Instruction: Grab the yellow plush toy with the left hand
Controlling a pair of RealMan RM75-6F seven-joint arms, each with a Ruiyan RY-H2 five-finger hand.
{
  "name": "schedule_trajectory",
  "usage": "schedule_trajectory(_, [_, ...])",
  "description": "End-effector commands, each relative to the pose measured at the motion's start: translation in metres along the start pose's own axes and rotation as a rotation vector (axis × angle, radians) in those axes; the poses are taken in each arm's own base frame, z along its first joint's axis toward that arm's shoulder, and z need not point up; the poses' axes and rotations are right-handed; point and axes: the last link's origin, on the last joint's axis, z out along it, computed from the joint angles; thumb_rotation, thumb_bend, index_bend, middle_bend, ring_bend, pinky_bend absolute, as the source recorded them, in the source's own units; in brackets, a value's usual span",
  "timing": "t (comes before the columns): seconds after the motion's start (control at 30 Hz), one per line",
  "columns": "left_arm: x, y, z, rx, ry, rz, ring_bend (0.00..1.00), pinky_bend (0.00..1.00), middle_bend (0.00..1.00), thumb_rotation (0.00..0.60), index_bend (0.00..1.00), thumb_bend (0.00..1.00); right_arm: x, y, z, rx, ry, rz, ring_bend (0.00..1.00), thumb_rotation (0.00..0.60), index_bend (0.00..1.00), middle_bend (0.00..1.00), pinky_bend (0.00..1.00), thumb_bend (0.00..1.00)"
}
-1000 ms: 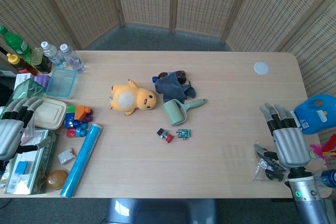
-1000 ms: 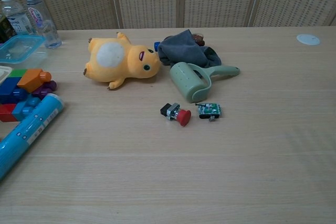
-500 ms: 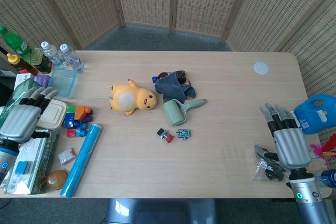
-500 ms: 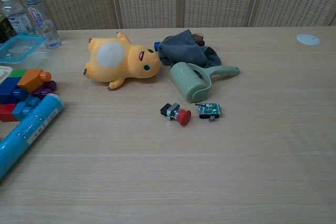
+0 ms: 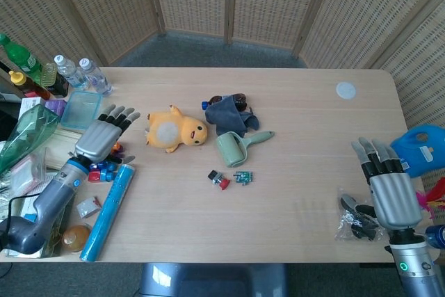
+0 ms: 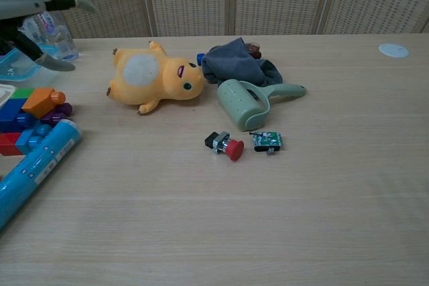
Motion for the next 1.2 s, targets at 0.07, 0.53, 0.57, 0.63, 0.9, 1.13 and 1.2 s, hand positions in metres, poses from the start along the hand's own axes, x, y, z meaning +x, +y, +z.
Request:
schedule_trajectory(0.07, [-0.012,0.025,0.04,-0.054,-0.018,0.075,0.0,0.0,0.0,0.411,0.0,0.22,0.005,0.003,-0.003,-0.014,0.01,-0.001,0.0,0.545,0.0,0.0,0.0,0.15])
schedule_trajectory(0.53, [-0.043,0.087,0.114,-0.121,-0.01,0.187,0.0,0.0,0.0,0.409,0.0,0.22,0.02,0.016,-0.017,-0.054,0.036,0.019,0.0,0.544,0.0,0.0,0.0,0.15])
schedule_trajectory(0.57, [-0.045,0.09,0.118,-0.126,-0.015,0.196,0.0,0.0,0.0,0.409,0.0,0.22,0.02,0.016,-0.018,-0.054,0.038,0.023,0.0,0.544,0.0,0.0,0.0,0.15])
schedule_trajectory(0.63, [-0.049,0.099,0.124,-0.135,-0.024,0.196,0.0,0.0,0.0,0.411,0.0,0.22,0.022,0.017,-0.02,-0.056,0.04,0.031,0.0,0.544,0.0,0.0,0.0,0.15])
schedule_trajectory(0.9, [-0.06,0.116,0.141,-0.145,-0.037,0.243,0.0,0.0,0.0,0.408,0.0,0.22,0.026,0.022,-0.025,-0.071,0.05,0.042,0.0,0.541,0.0,0.0,0.0,0.15])
schedule_trajectory(1.13, [-0.063,0.11,0.149,-0.102,-0.03,0.263,0.0,0.0,0.0,0.423,0.0,0.22,0.03,0.024,-0.032,-0.09,0.059,0.042,0.0,0.543,0.0,0.0,0.0,0.15])
schedule_trajectory(1.2, [-0.066,0.105,0.149,-0.09,-0.038,0.265,0.0,0.0,0.0,0.464,0.0,0.23,0.032,0.025,-0.034,-0.097,0.064,0.042,0.0,0.546,0.0,0.0,0.0,0.15])
